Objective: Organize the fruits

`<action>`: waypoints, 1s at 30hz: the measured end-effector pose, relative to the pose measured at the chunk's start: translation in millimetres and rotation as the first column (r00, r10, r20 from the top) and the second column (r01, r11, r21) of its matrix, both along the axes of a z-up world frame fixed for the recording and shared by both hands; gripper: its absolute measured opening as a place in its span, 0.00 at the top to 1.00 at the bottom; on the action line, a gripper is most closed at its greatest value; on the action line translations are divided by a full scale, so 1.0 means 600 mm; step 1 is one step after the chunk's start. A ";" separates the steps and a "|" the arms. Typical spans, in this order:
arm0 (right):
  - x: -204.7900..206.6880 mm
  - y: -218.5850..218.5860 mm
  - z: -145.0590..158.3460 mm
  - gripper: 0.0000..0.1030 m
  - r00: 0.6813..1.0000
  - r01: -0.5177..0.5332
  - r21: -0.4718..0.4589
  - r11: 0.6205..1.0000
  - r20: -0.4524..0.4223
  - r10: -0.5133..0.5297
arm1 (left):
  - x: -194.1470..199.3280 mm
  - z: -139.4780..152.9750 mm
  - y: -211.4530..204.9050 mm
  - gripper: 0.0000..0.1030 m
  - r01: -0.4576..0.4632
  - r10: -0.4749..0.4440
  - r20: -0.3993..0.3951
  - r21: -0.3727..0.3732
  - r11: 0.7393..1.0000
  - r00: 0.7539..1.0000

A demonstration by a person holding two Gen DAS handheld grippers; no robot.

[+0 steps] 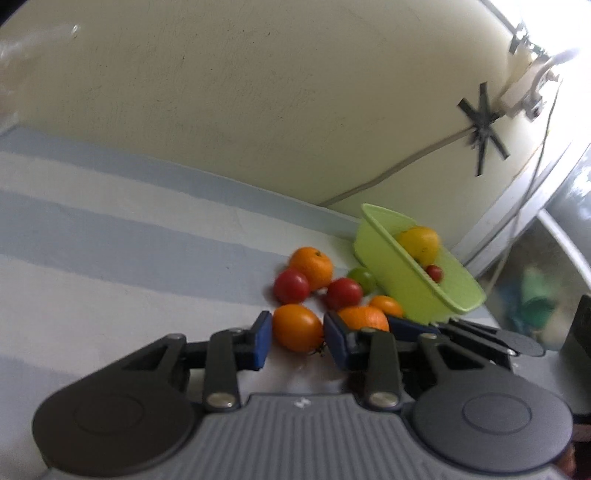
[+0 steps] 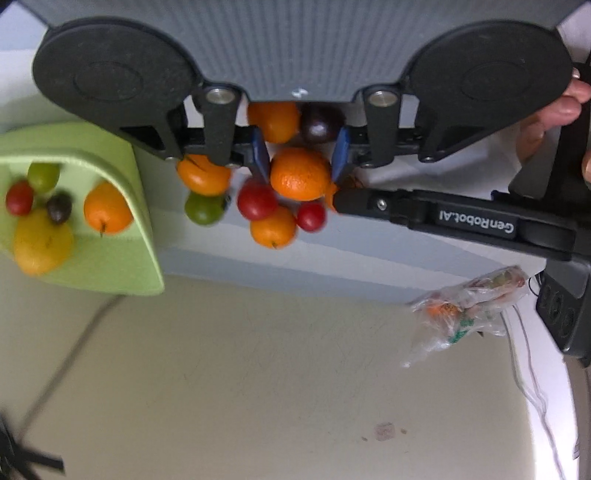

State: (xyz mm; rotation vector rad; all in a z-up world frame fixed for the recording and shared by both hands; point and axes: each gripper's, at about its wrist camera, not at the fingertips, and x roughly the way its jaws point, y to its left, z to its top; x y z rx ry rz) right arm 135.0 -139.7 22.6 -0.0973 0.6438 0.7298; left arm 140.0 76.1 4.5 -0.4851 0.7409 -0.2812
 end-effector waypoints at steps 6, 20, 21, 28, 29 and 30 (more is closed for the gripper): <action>-0.095 -0.012 0.036 0.63 0.988 -0.064 0.016 0.998 0.145 0.061 | -0.095 0.042 -0.006 0.70 0.057 -0.059 0.076 0.020 0.998 0.995; -0.250 -0.125 -0.008 0.62 0.999 -0.030 0.089 0.996 0.025 0.028 | -0.248 0.019 -0.101 0.69 0.220 -0.227 0.051 0.119 0.968 0.973; -0.252 -0.125 -0.011 0.61 0.999 -0.029 0.087 0.996 0.020 0.027 | -0.248 0.016 -0.105 0.68 0.216 -0.224 0.046 0.130 0.968 0.974; -0.267 -0.111 -0.013 0.57 0.997 -0.026 0.052 0.998 0.071 0.022 | -0.274 0.032 -0.103 0.64 0.204 -0.217 0.078 0.155 0.967 0.973; -0.272 -0.113 -0.013 0.55 0.997 -0.029 0.052 0.998 0.075 0.025 | -0.279 0.034 -0.101 0.62 0.197 -0.212 0.082 0.157 0.968 0.974; -0.275 -0.116 -0.013 0.55 0.996 -0.033 0.054 0.998 0.079 0.028 | -0.282 0.035 -0.099 0.61 0.194 -0.208 0.083 0.155 0.969 0.975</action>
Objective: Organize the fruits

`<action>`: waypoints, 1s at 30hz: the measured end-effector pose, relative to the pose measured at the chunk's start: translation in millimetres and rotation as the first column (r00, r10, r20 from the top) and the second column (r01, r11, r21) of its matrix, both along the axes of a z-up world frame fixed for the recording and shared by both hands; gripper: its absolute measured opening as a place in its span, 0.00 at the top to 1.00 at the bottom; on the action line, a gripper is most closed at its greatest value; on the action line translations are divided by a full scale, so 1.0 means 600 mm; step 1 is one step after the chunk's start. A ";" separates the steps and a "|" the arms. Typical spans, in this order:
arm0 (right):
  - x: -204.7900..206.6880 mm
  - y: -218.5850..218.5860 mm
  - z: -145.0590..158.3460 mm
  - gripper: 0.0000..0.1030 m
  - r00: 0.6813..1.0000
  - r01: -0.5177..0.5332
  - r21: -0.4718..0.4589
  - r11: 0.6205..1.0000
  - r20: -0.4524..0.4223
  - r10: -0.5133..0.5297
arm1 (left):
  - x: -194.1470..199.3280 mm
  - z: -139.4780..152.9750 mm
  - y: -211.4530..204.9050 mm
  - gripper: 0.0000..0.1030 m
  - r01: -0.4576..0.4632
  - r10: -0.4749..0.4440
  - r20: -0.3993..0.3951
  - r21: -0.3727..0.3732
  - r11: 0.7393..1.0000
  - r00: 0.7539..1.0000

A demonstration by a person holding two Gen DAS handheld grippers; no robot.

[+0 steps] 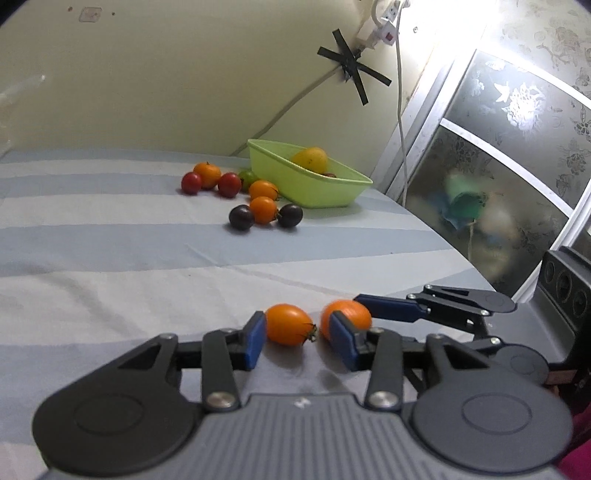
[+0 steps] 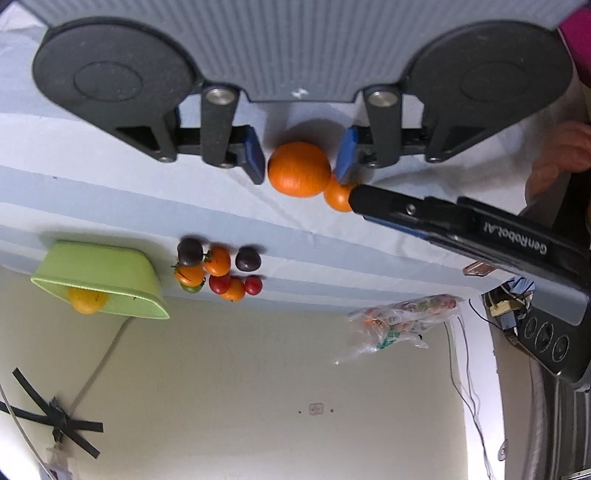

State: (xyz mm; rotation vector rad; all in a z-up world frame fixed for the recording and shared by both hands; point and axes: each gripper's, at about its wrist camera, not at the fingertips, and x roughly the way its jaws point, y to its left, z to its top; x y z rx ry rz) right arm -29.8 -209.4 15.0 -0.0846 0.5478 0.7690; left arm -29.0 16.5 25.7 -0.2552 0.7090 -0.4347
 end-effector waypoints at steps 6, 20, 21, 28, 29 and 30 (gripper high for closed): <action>-0.005 -0.001 -0.003 0.52 1.000 -0.012 -0.007 1.000 0.003 0.012 | 0.003 -0.004 -0.004 0.52 -0.011 0.011 -0.017 0.010 1.000 1.000; -0.008 -0.002 -0.012 0.62 0.999 -0.035 -0.027 0.999 -0.021 0.034 | 0.027 -0.018 -0.019 0.68 -0.005 0.005 -0.018 0.024 1.000 1.000; -0.008 -0.002 -0.012 0.63 1.000 -0.026 -0.033 0.999 -0.016 0.026 | 0.028 -0.018 -0.018 0.68 -0.006 0.006 -0.019 0.015 1.000 1.000; 0.006 -0.020 0.001 0.64 1.000 0.017 0.006 1.000 0.010 -0.017 | 0.080 0.013 -0.029 0.69 0.017 -0.017 -0.011 -0.046 0.999 1.000; 0.014 -0.027 0.009 0.64 0.999 0.036 0.021 0.999 0.024 -0.037 | 0.094 0.023 -0.035 0.69 0.023 -0.023 0.002 -0.052 0.998 1.000; 0.024 -0.034 0.017 0.64 0.998 0.056 0.034 0.998 0.040 -0.058 | 0.111 0.034 -0.042 0.69 0.030 -0.029 0.020 -0.055 0.998 0.999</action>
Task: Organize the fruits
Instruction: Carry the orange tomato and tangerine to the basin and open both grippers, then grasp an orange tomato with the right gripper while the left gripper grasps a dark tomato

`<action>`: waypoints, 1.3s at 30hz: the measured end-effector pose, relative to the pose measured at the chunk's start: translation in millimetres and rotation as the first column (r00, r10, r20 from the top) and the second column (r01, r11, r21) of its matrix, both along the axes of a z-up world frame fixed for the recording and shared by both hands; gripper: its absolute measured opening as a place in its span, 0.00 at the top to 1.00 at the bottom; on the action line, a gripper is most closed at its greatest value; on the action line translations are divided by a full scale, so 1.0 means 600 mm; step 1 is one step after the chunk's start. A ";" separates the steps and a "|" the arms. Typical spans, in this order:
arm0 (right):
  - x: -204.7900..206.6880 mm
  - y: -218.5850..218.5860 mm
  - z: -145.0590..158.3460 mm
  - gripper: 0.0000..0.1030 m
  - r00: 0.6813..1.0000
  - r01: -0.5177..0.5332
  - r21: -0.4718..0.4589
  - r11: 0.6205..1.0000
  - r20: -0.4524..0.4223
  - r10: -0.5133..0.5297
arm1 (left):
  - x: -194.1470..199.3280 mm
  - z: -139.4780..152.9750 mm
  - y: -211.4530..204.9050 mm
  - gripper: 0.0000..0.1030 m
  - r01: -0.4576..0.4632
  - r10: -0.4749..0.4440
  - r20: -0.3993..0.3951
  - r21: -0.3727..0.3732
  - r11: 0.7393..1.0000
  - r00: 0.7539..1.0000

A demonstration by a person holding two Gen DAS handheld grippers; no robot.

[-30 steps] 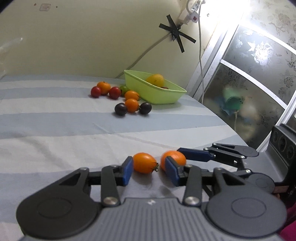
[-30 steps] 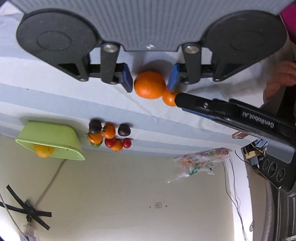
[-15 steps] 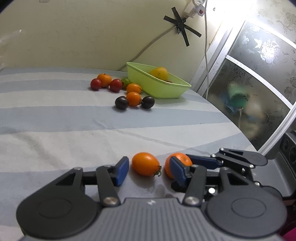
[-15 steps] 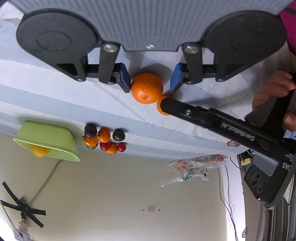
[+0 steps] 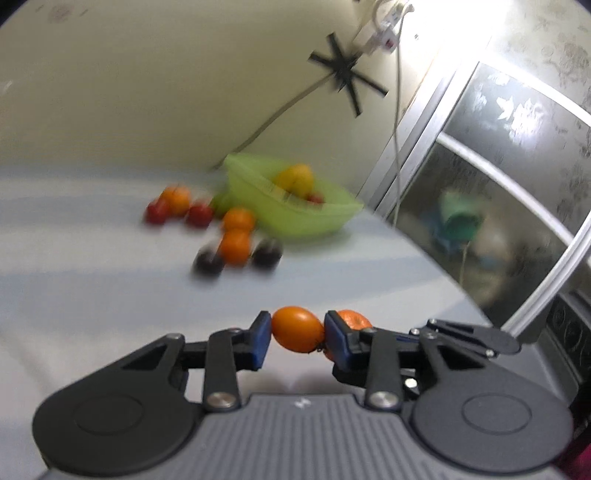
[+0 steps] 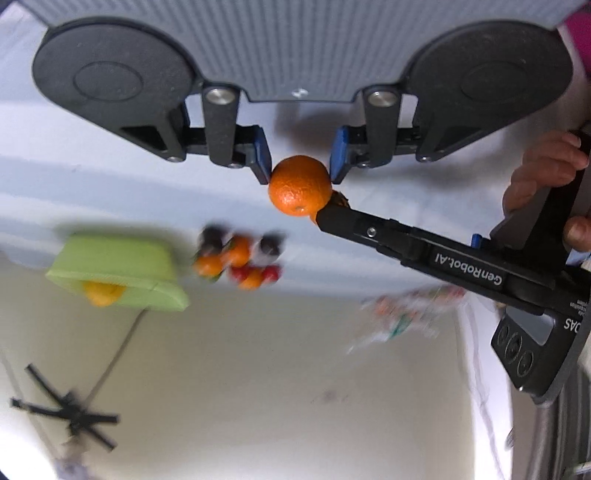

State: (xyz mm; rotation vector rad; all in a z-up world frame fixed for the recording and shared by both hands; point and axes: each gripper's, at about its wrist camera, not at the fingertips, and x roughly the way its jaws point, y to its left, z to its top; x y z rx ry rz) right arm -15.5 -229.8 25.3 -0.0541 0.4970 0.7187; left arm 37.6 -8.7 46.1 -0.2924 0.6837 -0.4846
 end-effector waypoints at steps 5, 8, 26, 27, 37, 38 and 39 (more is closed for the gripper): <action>0.076 -0.035 0.037 0.64 0.986 0.127 0.034 0.991 0.105 -0.130 | 0.121 0.043 -0.049 0.69 0.013 -0.014 0.061 0.020 1.000 0.998; 0.144 -0.061 0.048 0.64 0.974 0.199 0.057 0.978 0.103 -0.204 | 0.204 0.045 -0.078 0.69 -0.003 0.001 0.050 0.036 0.999 0.999; 0.277 -0.082 0.013 0.51 0.955 0.289 0.036 0.957 0.053 -0.291 | 0.377 -0.010 -0.106 0.56 -0.099 0.101 -0.028 0.062 0.993 0.994; 0.275 -0.084 0.013 0.51 0.955 0.290 0.043 0.956 0.053 -0.292 | 0.374 -0.004 -0.102 0.56 -0.100 0.101 -0.022 0.056 0.993 0.995; 0.232 -0.084 0.022 0.54 0.966 0.235 0.095 0.967 0.088 -0.244 | 0.238 0.031 0.032 0.56 -0.180 0.181 0.041 -0.031 0.983 0.983; 0.228 -0.082 0.025 0.59 0.971 0.218 0.105 0.970 0.079 -0.227 | 0.218 0.027 0.044 0.56 -0.187 0.188 0.039 -0.033 0.982 0.981; 0.223 -0.079 0.026 0.61 0.976 0.197 0.113 0.974 0.068 -0.205 | 0.200 0.021 0.055 0.56 -0.192 0.193 0.034 -0.035 0.981 0.981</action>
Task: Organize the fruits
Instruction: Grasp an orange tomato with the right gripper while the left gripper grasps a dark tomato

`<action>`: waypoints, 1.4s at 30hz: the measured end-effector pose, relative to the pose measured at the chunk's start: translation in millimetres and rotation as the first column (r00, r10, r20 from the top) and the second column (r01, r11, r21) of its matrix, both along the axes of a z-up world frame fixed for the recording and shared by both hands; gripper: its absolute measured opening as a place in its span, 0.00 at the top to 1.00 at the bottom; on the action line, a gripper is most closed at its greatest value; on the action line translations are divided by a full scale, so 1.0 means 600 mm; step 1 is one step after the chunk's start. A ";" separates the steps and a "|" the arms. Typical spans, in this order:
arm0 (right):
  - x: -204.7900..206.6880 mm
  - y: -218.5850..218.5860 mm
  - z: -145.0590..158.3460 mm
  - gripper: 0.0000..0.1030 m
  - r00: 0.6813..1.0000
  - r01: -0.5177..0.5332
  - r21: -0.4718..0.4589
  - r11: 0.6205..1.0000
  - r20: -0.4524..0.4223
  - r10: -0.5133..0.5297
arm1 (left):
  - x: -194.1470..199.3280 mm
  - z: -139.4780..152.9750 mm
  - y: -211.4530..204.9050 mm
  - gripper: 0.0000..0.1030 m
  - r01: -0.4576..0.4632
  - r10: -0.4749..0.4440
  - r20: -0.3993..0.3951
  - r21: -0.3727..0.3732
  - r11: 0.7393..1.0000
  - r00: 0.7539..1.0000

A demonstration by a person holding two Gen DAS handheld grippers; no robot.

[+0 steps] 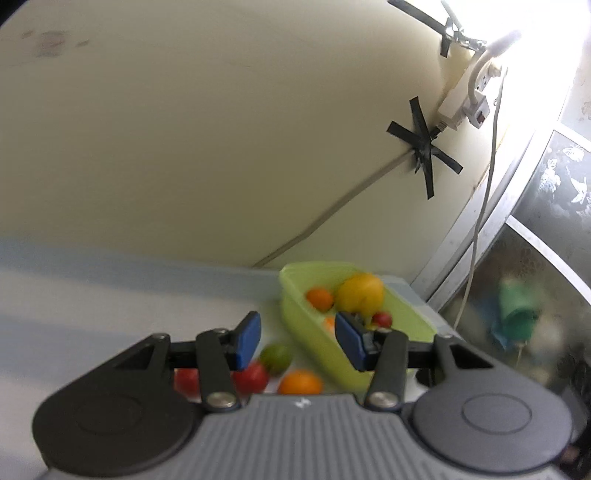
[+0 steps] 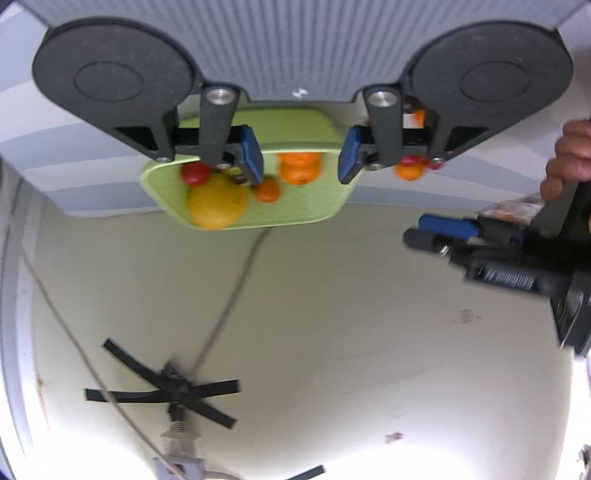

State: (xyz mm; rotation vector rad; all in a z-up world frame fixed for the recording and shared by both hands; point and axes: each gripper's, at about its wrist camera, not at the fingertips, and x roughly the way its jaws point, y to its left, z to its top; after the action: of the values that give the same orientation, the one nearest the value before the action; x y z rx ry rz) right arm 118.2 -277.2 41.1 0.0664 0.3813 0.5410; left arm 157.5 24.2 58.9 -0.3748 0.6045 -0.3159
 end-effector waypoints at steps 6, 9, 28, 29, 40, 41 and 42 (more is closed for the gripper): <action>-0.020 0.042 -0.006 0.76 0.991 -0.114 -0.018 0.993 -0.075 0.112 | -0.086 -0.052 0.028 0.56 0.014 -0.013 -0.053 0.026 1.000 0.998; -0.027 0.069 -0.015 0.78 0.982 -0.162 -0.062 0.985 -0.107 0.155 | -0.098 -0.063 0.021 0.56 0.041 -0.038 -0.064 0.053 0.998 0.997; 0.048 0.180 -0.008 0.68 0.917 -0.365 -0.223 0.904 -0.254 0.308 | -0.080 -0.082 -0.044 0.74 0.195 -0.191 -0.047 0.354 0.915 0.980; 0.049 0.183 -0.009 0.67 0.912 -0.375 -0.226 0.899 -0.263 0.314 | -0.081 -0.081 -0.041 0.74 0.196 -0.192 -0.047 0.345 0.918 0.980; 0.027 0.185 -0.010 0.53 0.888 -0.425 -0.217 0.879 -0.290 0.357 | -0.149 -0.078 -0.055 0.83 0.174 -0.182 -0.026 0.463 0.869 0.983; 0.026 0.186 -0.011 0.57 0.891 -0.419 -0.217 0.882 -0.286 0.353 | -0.156 -0.078 -0.049 0.83 0.170 -0.176 -0.028 0.449 0.877 0.984; 0.027 0.187 -0.011 0.61 0.895 -0.411 -0.223 0.884 -0.280 0.346 | -0.161 -0.077 -0.045 0.83 0.166 -0.170 -0.031 0.438 0.884 0.985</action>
State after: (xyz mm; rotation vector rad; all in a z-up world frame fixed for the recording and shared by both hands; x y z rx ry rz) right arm 134.6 -165.3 34.3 -0.2245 0.7064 0.8696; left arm 61.1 -2.7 12.4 0.1173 0.6816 -0.3366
